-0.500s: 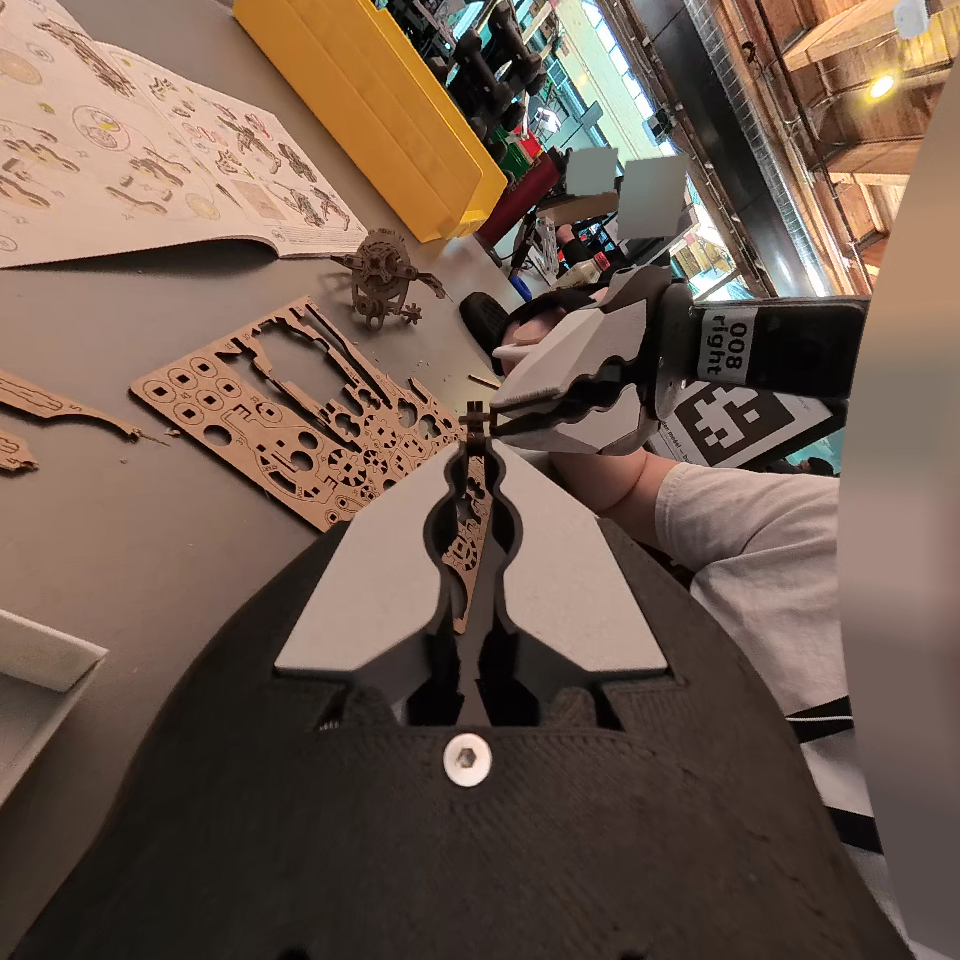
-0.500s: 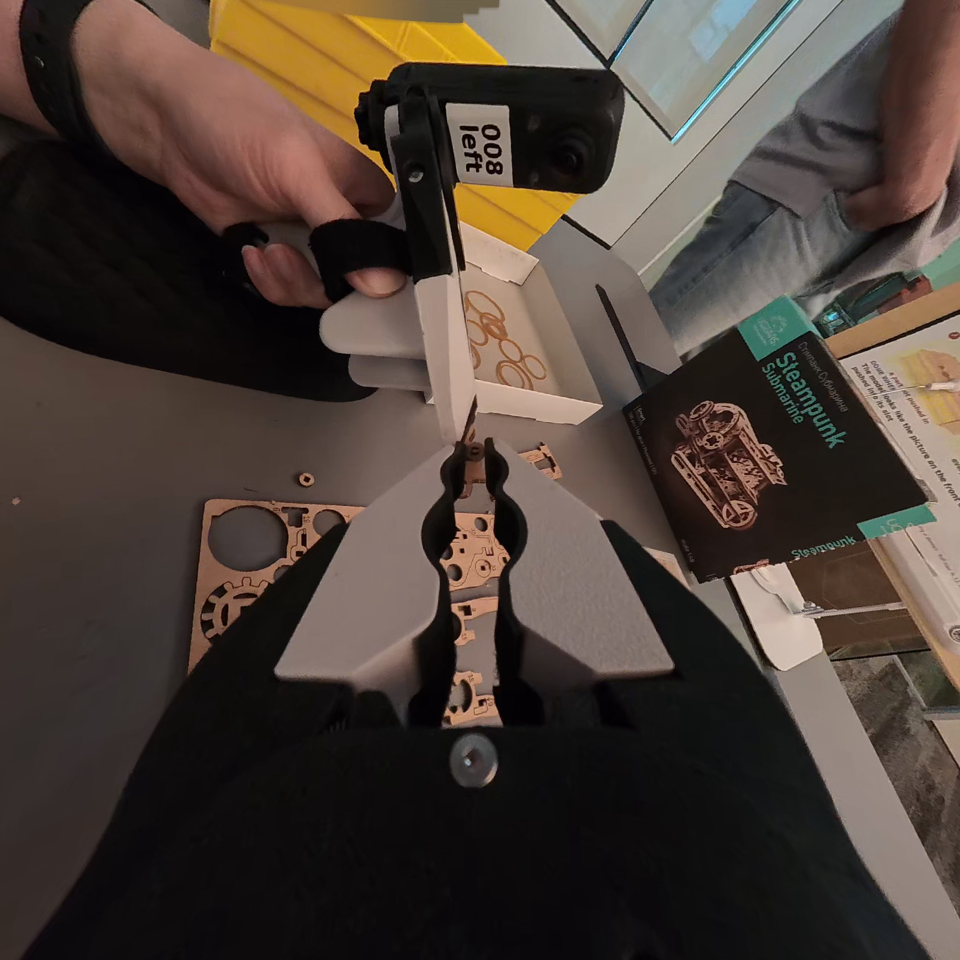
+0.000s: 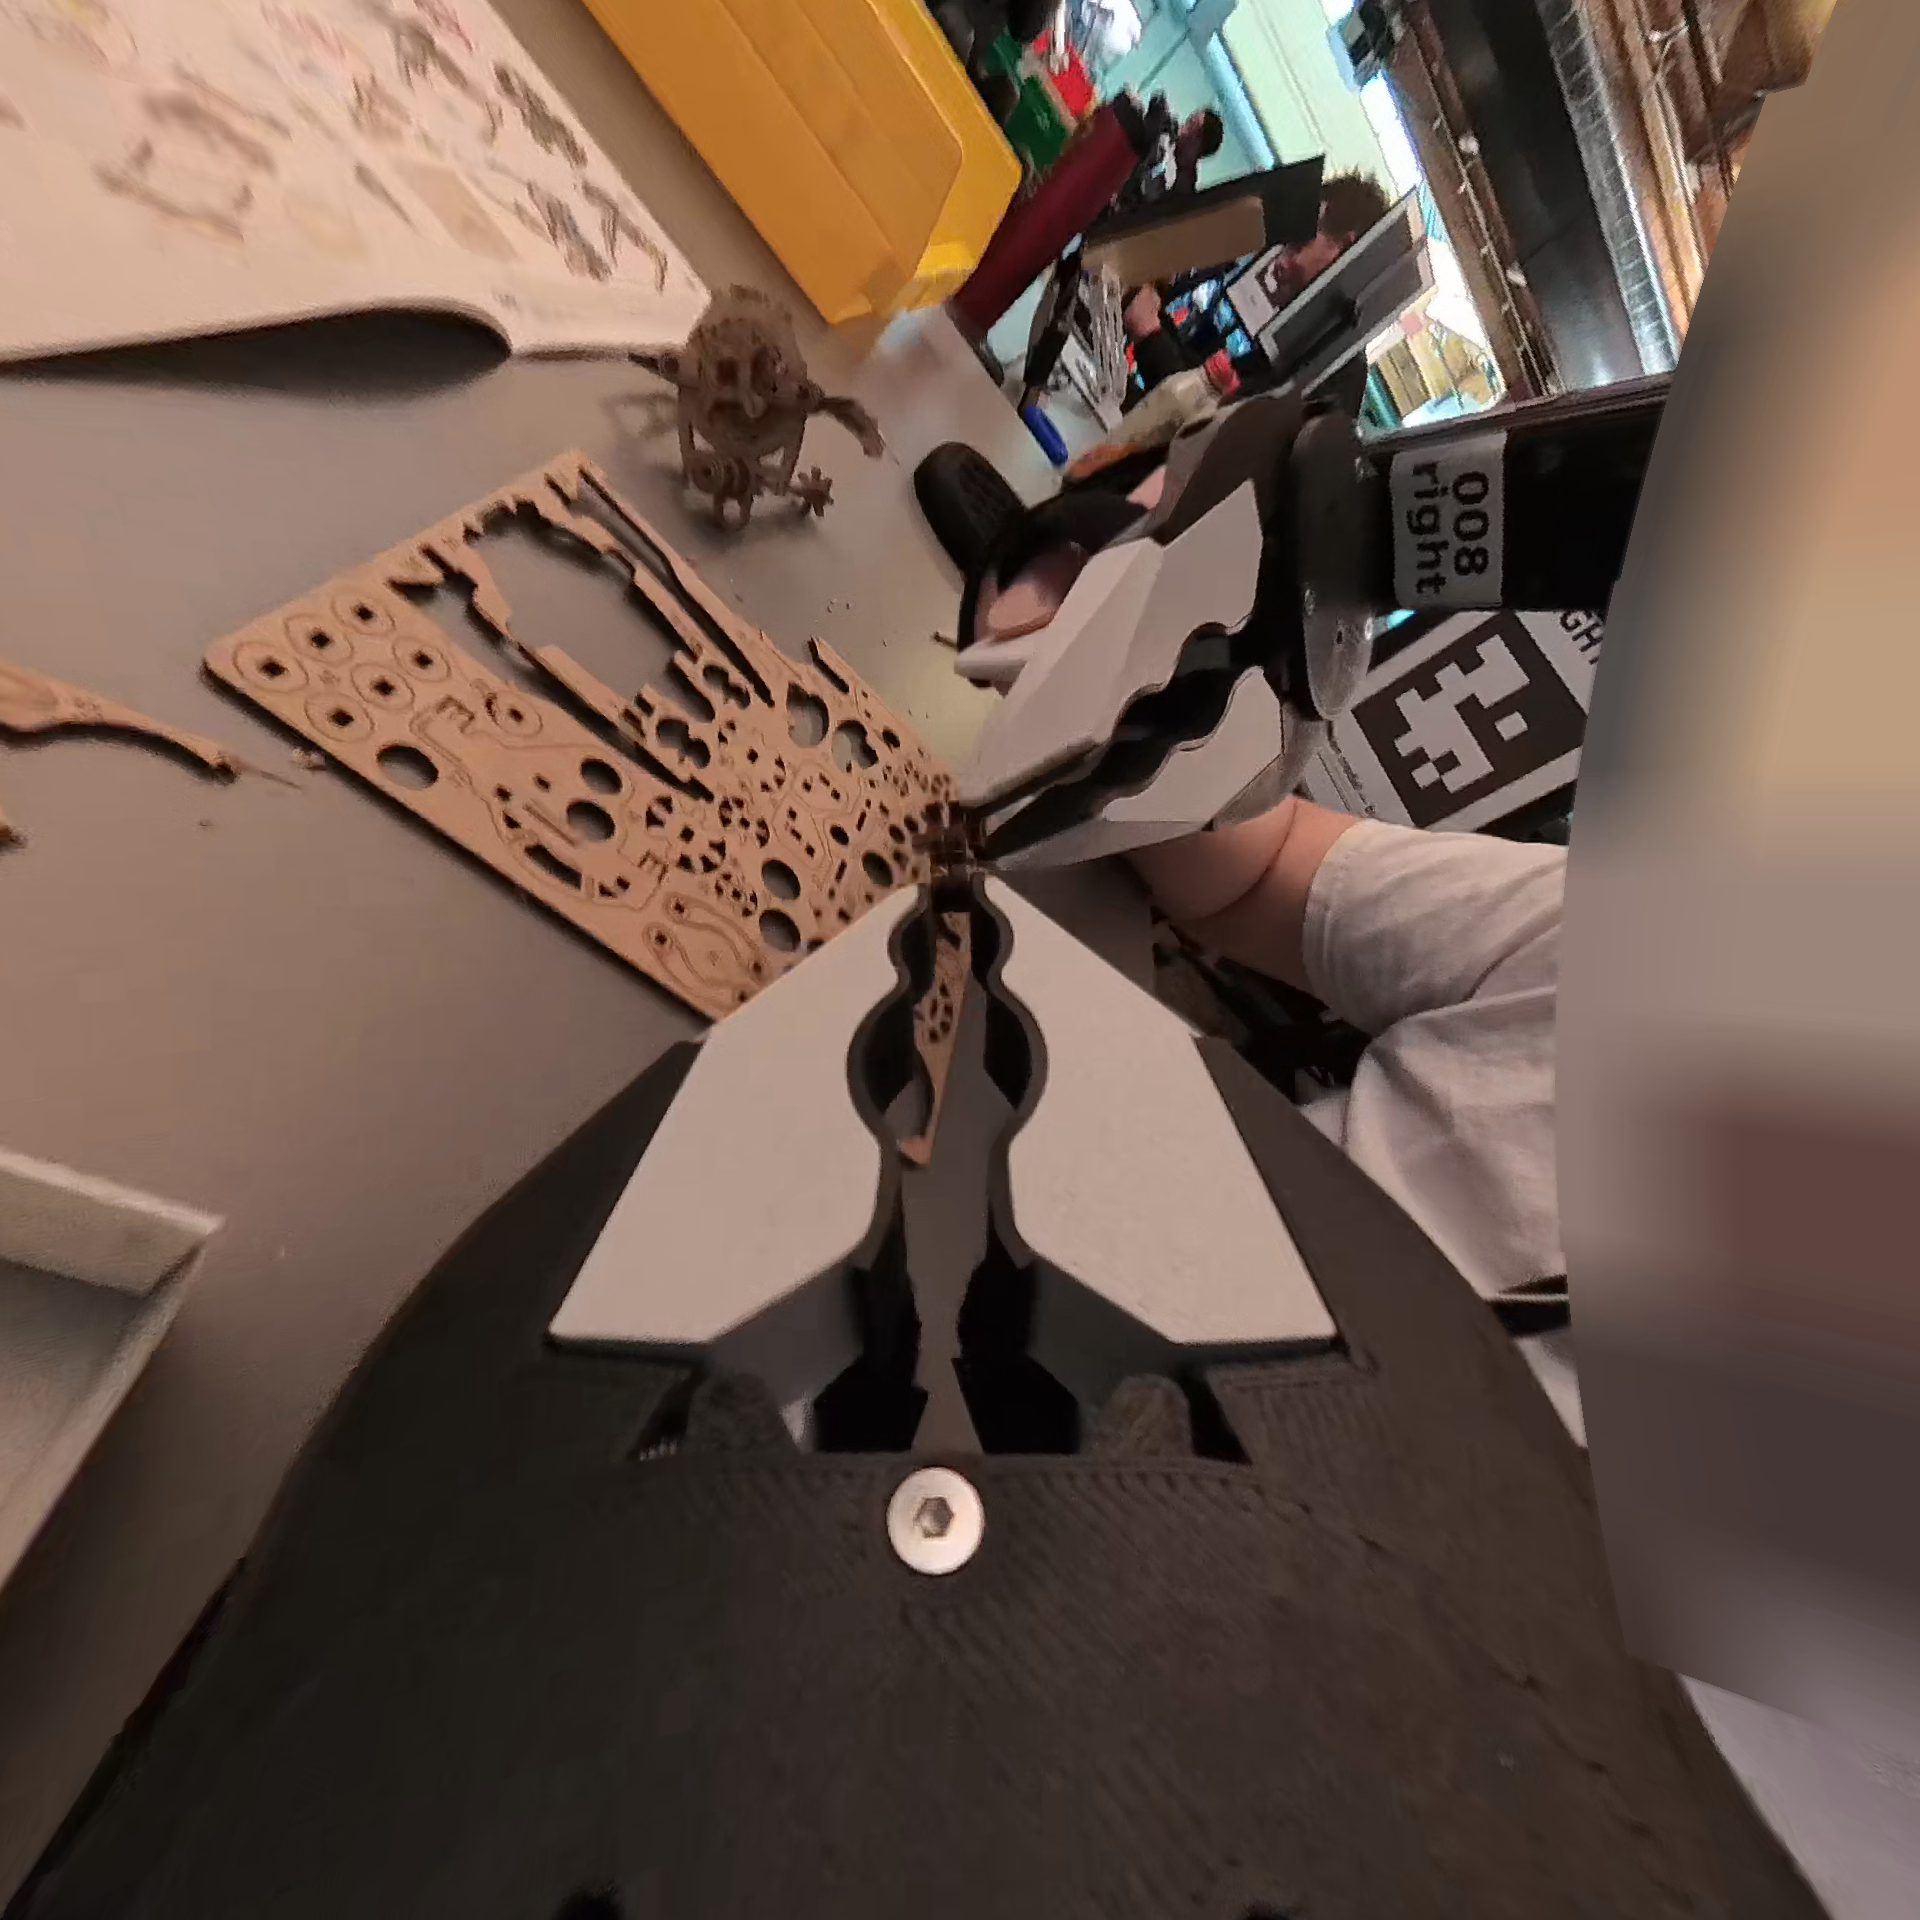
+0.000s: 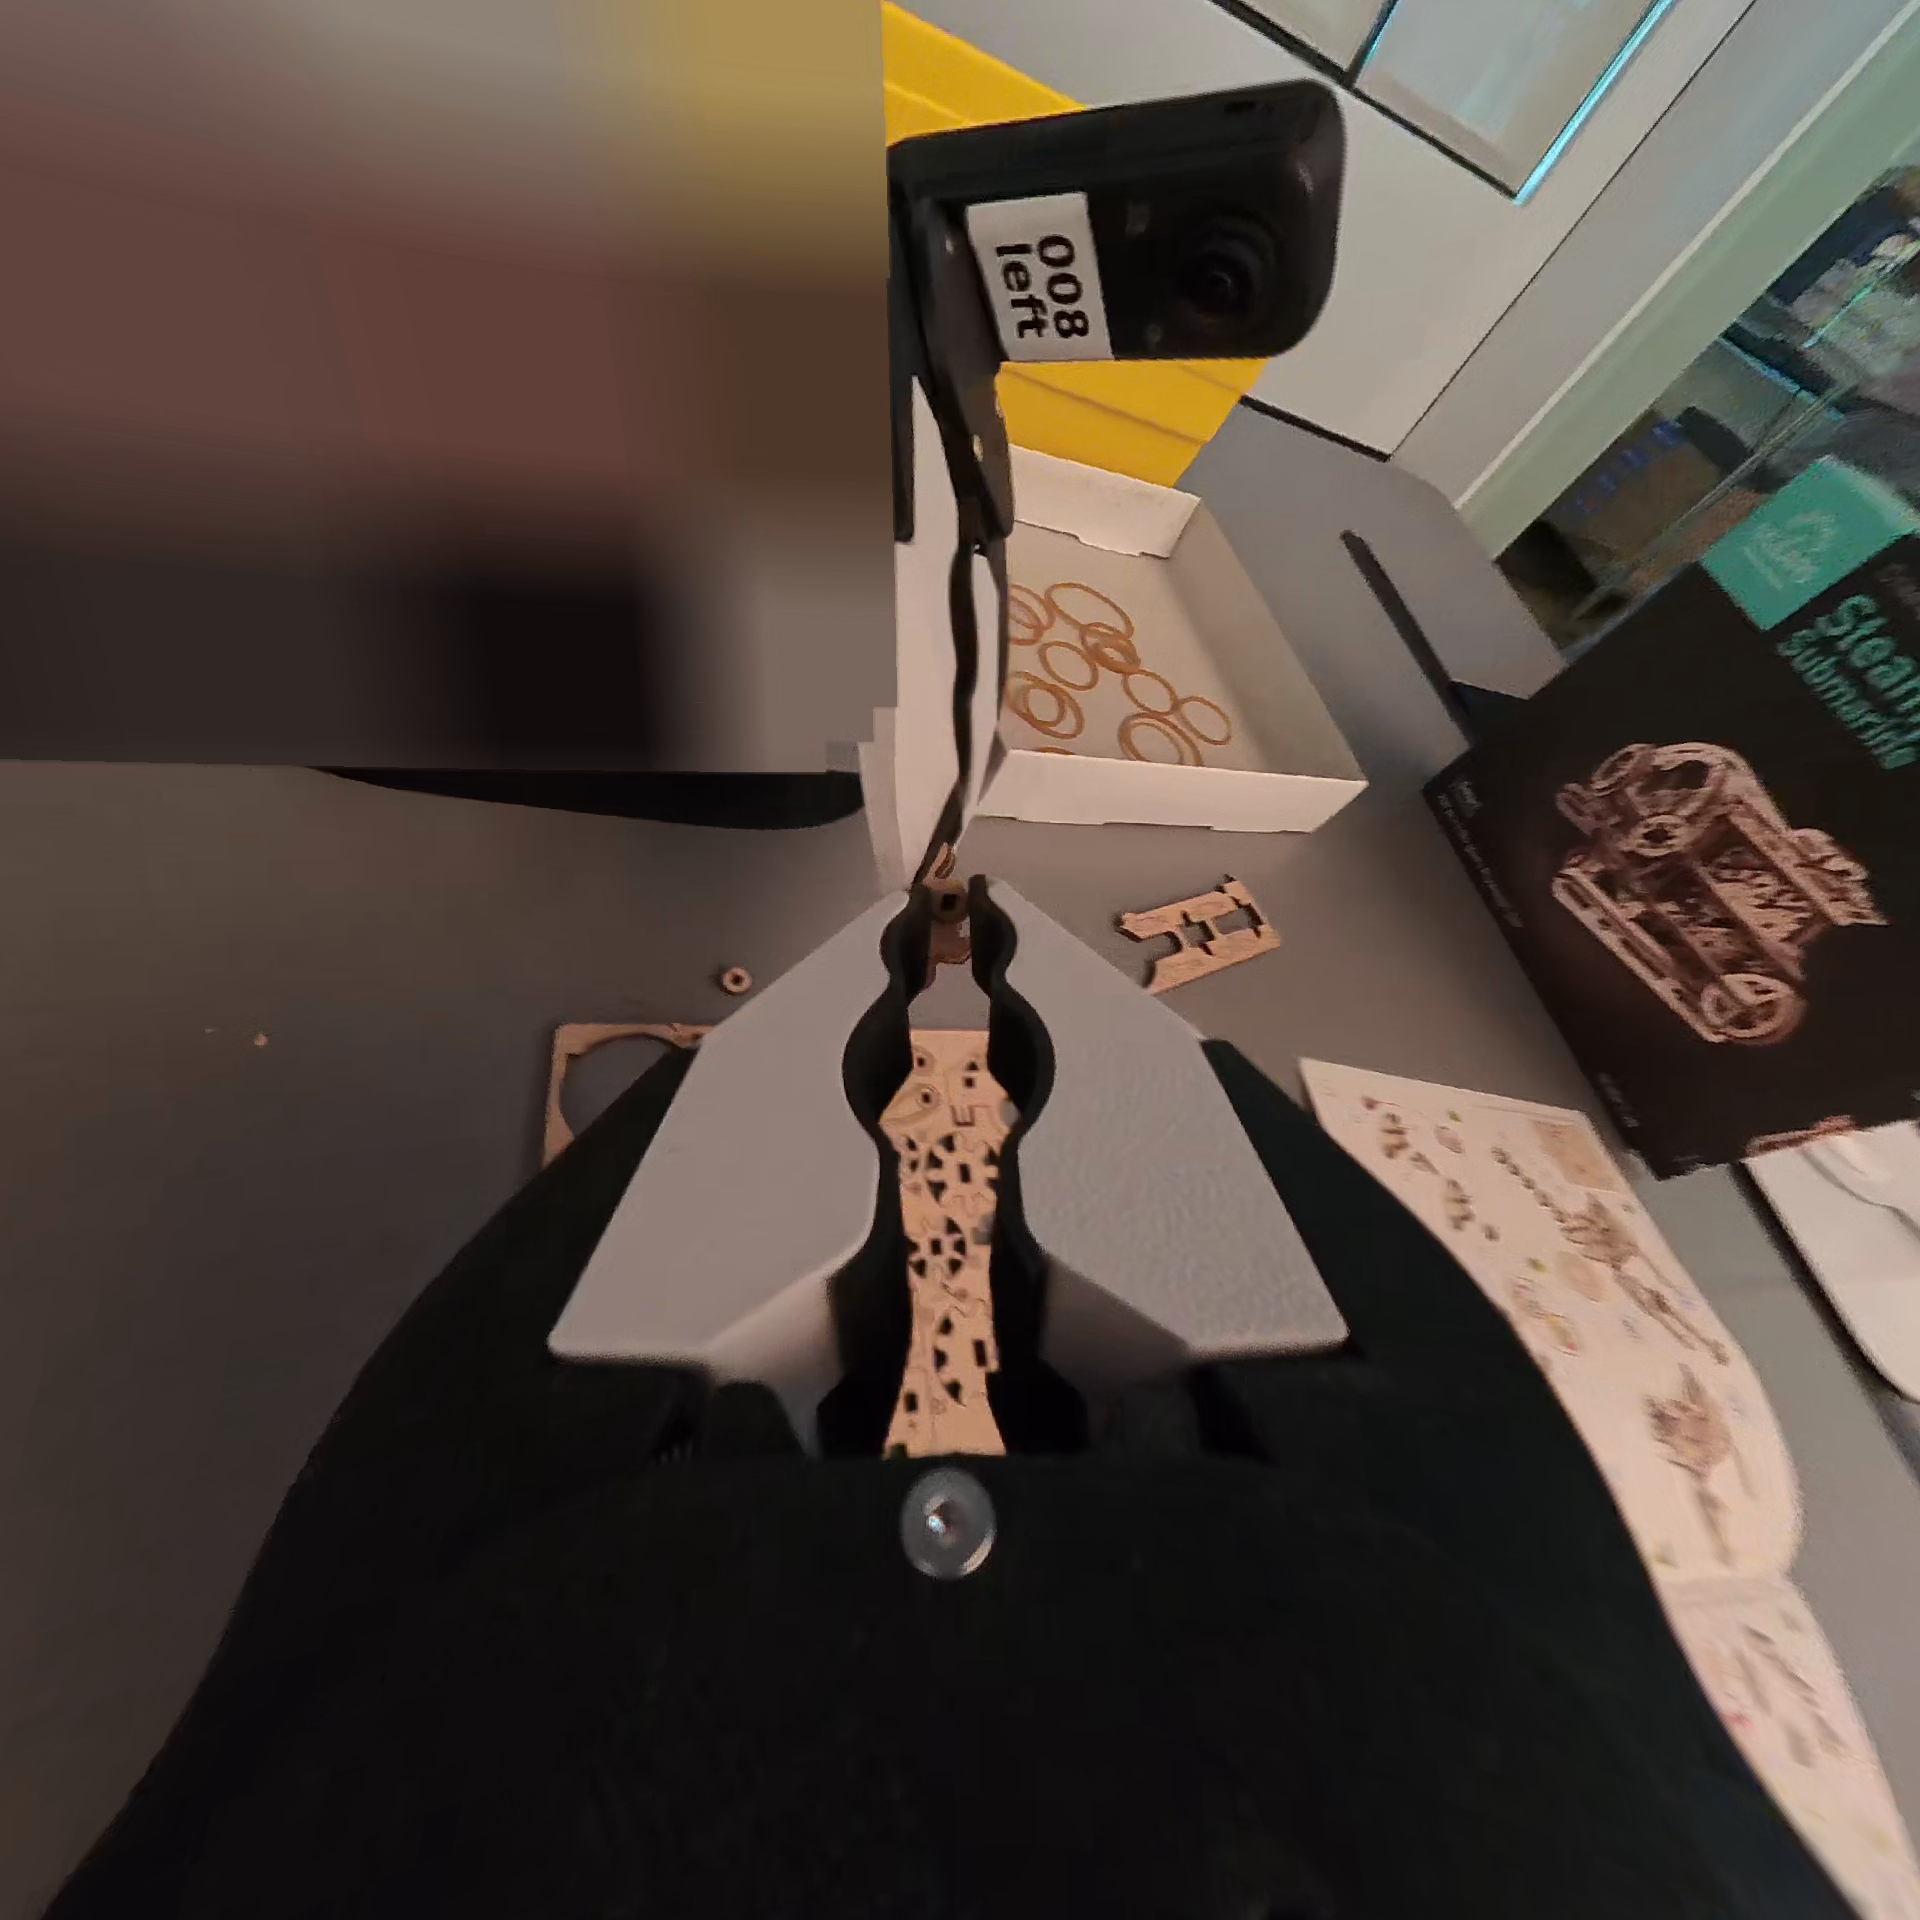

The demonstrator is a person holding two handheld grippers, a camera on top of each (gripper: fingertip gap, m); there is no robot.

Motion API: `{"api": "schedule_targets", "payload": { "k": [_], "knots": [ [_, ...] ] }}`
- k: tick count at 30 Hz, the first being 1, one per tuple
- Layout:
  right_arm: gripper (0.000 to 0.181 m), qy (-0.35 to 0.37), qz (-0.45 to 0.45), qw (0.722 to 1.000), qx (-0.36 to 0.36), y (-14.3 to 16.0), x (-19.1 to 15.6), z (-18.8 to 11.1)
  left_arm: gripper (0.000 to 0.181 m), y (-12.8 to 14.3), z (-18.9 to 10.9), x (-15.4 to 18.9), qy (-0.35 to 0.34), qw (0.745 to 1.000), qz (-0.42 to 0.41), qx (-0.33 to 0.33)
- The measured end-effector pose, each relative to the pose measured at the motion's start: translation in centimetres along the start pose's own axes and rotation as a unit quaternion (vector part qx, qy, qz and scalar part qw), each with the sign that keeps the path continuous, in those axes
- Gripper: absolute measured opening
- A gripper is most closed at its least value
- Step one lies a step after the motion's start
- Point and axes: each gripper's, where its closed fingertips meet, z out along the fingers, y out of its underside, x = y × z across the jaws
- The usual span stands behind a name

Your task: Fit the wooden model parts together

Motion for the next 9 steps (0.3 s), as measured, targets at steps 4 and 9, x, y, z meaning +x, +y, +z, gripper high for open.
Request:
{"api": "schedule_targets", "payload": {
  "k": [4, 9],
  "knots": [
    [0.006, -0.005, 0.043, 0.999, 0.005, 0.0, -0.7, 1.5, 0.004, 1.0, -1.3, -0.6, -0.005, 0.998, -0.059, -0.027],
    [0.006, -0.052, 0.15, 0.987, 0.007, -0.8, -3.5, 2.2, 0.004, 3.7, -2.2, 0.7, 0.016, 0.989, -0.145, -0.014]
  ]
}}
